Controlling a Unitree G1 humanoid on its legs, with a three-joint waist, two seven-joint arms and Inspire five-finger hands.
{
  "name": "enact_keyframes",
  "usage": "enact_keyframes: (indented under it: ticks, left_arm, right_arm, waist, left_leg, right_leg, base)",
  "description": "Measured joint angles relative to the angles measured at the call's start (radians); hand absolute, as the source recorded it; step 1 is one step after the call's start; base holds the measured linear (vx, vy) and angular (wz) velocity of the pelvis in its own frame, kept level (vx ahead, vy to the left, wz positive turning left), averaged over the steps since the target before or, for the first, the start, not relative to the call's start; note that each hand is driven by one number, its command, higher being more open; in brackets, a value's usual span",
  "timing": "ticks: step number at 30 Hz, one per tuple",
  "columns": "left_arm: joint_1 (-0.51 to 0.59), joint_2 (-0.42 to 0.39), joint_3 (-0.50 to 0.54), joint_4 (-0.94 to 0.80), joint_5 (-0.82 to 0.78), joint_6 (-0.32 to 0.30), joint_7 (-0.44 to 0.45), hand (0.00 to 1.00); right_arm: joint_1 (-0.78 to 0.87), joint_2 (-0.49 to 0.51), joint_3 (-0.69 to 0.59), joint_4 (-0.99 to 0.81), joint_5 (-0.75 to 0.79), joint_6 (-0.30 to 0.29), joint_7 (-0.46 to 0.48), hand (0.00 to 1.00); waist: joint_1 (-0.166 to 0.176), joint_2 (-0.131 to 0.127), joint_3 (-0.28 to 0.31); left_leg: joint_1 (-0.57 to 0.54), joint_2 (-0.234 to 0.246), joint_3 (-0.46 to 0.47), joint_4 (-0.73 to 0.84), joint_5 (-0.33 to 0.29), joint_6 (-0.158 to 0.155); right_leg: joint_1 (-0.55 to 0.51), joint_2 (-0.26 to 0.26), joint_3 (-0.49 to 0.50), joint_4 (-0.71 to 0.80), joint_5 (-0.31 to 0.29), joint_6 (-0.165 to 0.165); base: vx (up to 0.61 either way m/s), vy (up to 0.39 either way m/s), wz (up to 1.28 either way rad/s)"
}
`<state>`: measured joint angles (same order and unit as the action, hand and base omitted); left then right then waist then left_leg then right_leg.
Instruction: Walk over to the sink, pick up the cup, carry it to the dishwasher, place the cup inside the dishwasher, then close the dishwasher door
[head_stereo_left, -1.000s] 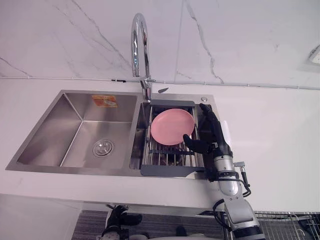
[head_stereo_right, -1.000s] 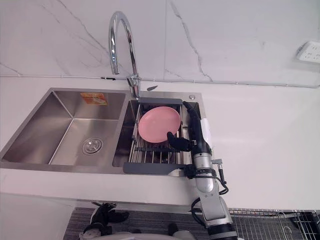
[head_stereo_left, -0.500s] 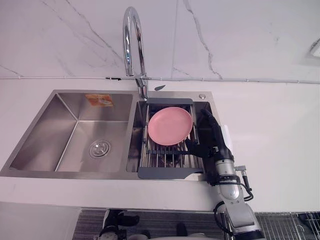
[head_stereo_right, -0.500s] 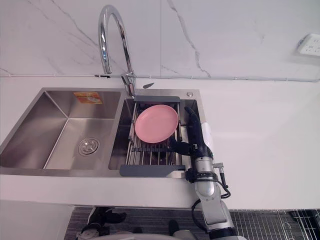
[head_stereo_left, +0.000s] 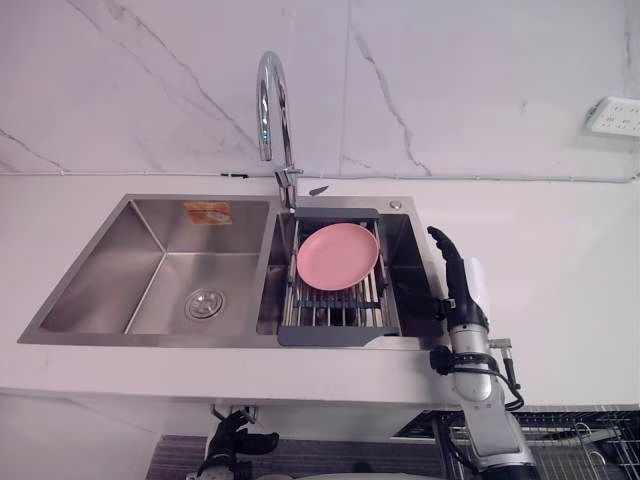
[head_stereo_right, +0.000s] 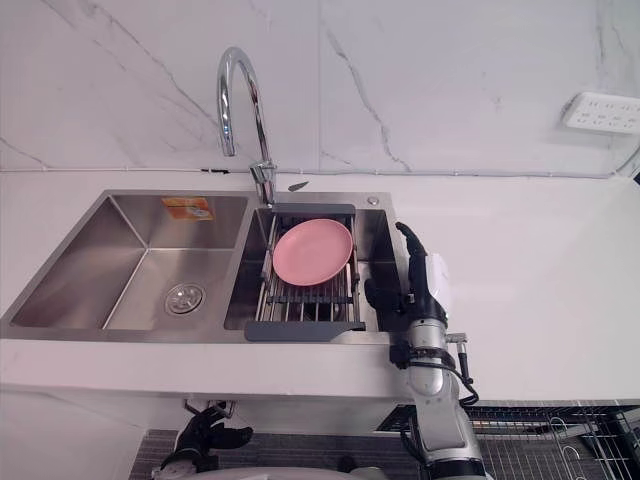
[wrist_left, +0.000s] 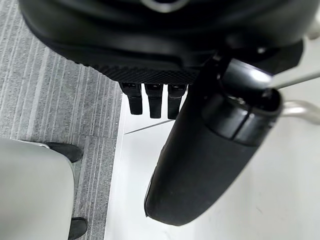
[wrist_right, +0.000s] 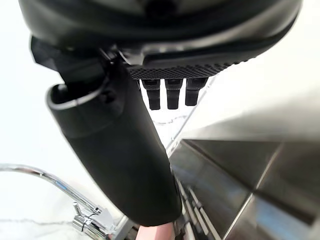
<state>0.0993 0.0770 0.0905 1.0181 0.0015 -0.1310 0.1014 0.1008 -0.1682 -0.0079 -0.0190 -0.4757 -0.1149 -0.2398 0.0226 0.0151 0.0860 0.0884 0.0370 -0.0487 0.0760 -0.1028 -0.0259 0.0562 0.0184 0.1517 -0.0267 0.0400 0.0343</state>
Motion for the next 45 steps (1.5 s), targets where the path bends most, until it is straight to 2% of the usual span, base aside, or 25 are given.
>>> enact_keyframes:
  ticks: [3, 6, 11, 18, 25, 31, 40, 45]
  left_arm:
    - [0.002, 0.001, 0.000, -0.002, 0.000, -0.004, -0.004, 0.90]
    - [0.004, 0.011, -0.001, -0.006, 0.000, -0.008, -0.006, 0.90]
    - [0.033, 0.033, -0.017, -0.030, 0.003, -0.013, -0.054, 0.90]
    - [0.042, 0.060, -0.032, -0.024, 0.040, -0.029, -0.055, 0.90]
    - [0.060, 0.069, -0.031, -0.009, 0.040, -0.028, -0.045, 0.90]
    - [0.090, 0.075, -0.028, 0.009, 0.038, -0.029, -0.033, 0.90]
    - [0.090, 0.075, -0.028, 0.010, 0.039, -0.029, -0.033, 0.90]
    - [0.089, 0.074, -0.028, 0.002, 0.039, -0.028, -0.033, 0.90]
  right_arm:
    - [-0.006, -0.026, -0.007, 0.000, 0.000, 0.000, 0.002, 0.90]
    - [-0.016, -0.050, -0.005, 0.001, 0.000, 0.000, 0.013, 0.90]
    - [-0.037, -0.111, 0.052, 0.016, -0.009, -0.011, 0.049, 0.90]
    - [-0.064, -0.176, 0.103, 0.044, -0.063, -0.024, 0.058, 0.90]
    - [-0.098, -0.226, 0.125, 0.057, -0.097, -0.025, 0.056, 0.90]
    - [-0.109, -0.234, 0.129, 0.063, -0.109, -0.025, 0.043, 0.90]
    - [-0.127, -0.231, 0.131, 0.061, -0.137, -0.025, 0.040, 0.90]
    - [-0.130, -0.215, 0.134, 0.000, -0.137, -0.034, 0.040, 0.90]
  waist:
    - [0.000, -0.001, 0.000]
    - [0.007, -0.004, 0.002]
    - [0.012, -0.008, 0.004]
    - [0.010, -0.036, 0.000]
    - [0.004, -0.045, -0.005]
    - [0.006, -0.057, -0.010]
    - [0.006, -0.057, -0.010]
    - [0.015, -0.058, -0.010]
  left_leg:
    - [-0.002, 0.000, -0.012, -0.003, 0.002, -0.002]
    - [-0.006, 0.000, -0.019, -0.006, 0.008, 0.003]
    - [-0.011, 0.000, -0.023, -0.016, 0.008, 0.003]
    - [-0.011, -0.002, -0.026, -0.019, 0.009, 0.004]
    - [-0.018, -0.008, -0.042, -0.026, 0.018, 0.005]
    - [-0.019, -0.012, -0.054, -0.039, 0.030, 0.005]
    - [-0.019, -0.014, -0.058, -0.039, 0.031, 0.005]
    - [-0.020, -0.014, -0.071, -0.037, 0.032, 0.006]
  right_leg:
    - [0.001, -0.001, -0.013, -0.007, 0.006, 0.007]
    - [0.004, -0.001, -0.019, -0.012, 0.014, -0.003]
    - [0.000, -0.001, -0.023, -0.019, 0.014, -0.002]
    - [0.000, -0.004, -0.026, -0.021, 0.014, -0.002]
    - [-0.002, -0.009, -0.043, -0.023, 0.014, -0.002]
    - [-0.005, -0.010, -0.055, -0.023, 0.014, -0.002]
    - [-0.004, -0.012, -0.059, -0.023, 0.014, -0.002]
    - [0.001, -0.017, -0.070, -0.023, 0.012, 0.000]
  base:
    - [0.02, -0.003, 0.11]
    - [0.08, 0.009, 0.07]
    - [0.05, 0.013, 0.01]
    - [0.00, 0.000, 0.00]
    - [-0.02, 0.003, 0.07]
    - [-0.01, 0.005, 0.07]
    - [0.00, 0.001, 0.00]
    - [0.00, 0.011, 0.07]
